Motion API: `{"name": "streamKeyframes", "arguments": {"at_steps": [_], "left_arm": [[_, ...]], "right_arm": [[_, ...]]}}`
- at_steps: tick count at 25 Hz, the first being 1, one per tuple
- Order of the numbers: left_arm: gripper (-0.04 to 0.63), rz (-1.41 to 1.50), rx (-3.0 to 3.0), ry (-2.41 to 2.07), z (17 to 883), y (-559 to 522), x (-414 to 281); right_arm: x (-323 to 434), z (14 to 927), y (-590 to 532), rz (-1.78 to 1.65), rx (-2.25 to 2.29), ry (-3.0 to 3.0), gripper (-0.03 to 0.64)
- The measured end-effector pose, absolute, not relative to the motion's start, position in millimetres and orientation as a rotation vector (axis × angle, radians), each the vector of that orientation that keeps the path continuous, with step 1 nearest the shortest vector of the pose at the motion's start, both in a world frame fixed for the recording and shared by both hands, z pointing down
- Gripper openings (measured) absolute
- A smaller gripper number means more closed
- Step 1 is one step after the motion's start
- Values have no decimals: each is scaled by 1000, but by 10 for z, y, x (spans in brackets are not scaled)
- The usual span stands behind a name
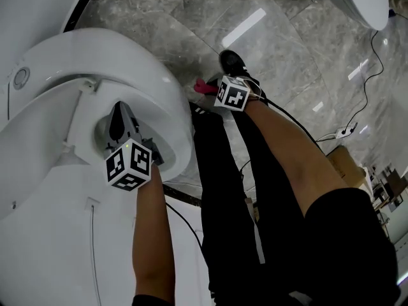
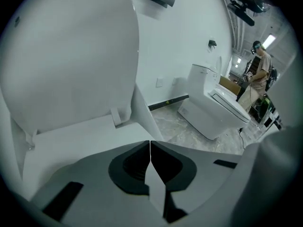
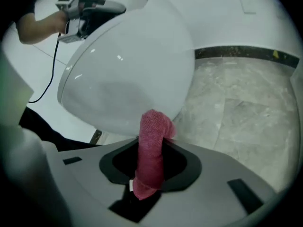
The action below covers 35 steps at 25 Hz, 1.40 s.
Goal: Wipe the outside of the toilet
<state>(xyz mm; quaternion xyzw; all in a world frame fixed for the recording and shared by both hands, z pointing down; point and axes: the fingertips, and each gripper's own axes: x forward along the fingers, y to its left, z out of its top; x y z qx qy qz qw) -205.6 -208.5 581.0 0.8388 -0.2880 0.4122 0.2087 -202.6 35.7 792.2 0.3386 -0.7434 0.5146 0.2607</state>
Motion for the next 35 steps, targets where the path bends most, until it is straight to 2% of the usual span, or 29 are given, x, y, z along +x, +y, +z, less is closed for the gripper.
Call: {"name": "streamKeyframes", "arguments": {"at_steps": [4, 7, 18, 25, 35], "left_arm": [[20, 1135, 2302, -839, 5744, -2101, -2031], [20, 1139, 2286, -849, 5715, -2095, -2029], [20, 1097, 2238, -939, 5637, -2310, -1964], [20, 1062, 2223, -983, 5719, -2436, -1929], [20, 1060, 2242, -942, 5735, -2344, -1787]], "right_arm": [[-1243, 7777, -511, 1210, 1135, -2028, 129], [-945, 7643, -1178, 1113, 1190, -2080, 129], [-712, 7475, -3145, 802, 1136, -2251, 129], [-941, 7774, -3323, 735, 947, -2283, 129], [-1200, 7966, -2742, 820, 929, -2291, 129]]}}
